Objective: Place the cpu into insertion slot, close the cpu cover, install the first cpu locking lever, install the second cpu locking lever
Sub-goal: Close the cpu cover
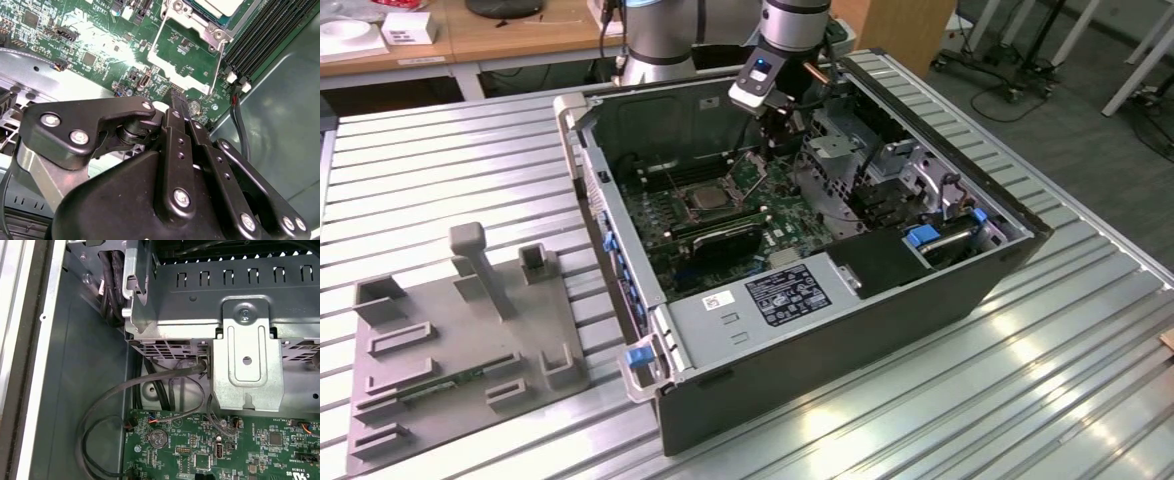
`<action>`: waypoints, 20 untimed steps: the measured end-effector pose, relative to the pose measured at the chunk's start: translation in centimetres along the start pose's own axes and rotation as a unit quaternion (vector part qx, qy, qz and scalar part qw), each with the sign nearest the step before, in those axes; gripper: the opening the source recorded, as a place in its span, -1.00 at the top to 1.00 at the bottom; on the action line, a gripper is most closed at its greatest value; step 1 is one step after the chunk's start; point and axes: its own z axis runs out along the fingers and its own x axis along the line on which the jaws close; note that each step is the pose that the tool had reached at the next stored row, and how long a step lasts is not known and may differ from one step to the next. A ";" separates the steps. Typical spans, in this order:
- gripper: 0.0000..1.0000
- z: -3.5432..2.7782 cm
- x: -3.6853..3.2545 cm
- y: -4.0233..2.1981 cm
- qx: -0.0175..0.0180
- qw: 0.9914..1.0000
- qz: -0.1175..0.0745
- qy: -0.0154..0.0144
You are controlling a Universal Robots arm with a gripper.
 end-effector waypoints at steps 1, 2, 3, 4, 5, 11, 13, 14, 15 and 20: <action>0.79 0.06 0.00 0.02 0.000 1.000 0.000 0.000; 0.79 0.10 0.00 0.04 0.000 1.000 0.000 0.000; 0.79 0.11 -0.01 0.04 0.000 1.000 0.000 0.000; 0.79 0.11 -0.01 0.04 0.000 1.000 0.000 0.000; 0.79 0.11 -0.01 0.04 0.000 1.000 0.000 0.000; 0.79 0.18 -0.01 0.06 0.005 1.000 0.000 0.000; 0.79 0.18 -0.01 0.06 0.005 1.000 0.000 0.000; 0.79 0.18 -0.01 0.06 0.005 1.000 0.000 0.000; 0.79 0.18 -0.01 0.06 0.005 1.000 0.000 0.000; 0.79 0.21 -0.01 0.09 0.007 1.000 0.000 0.000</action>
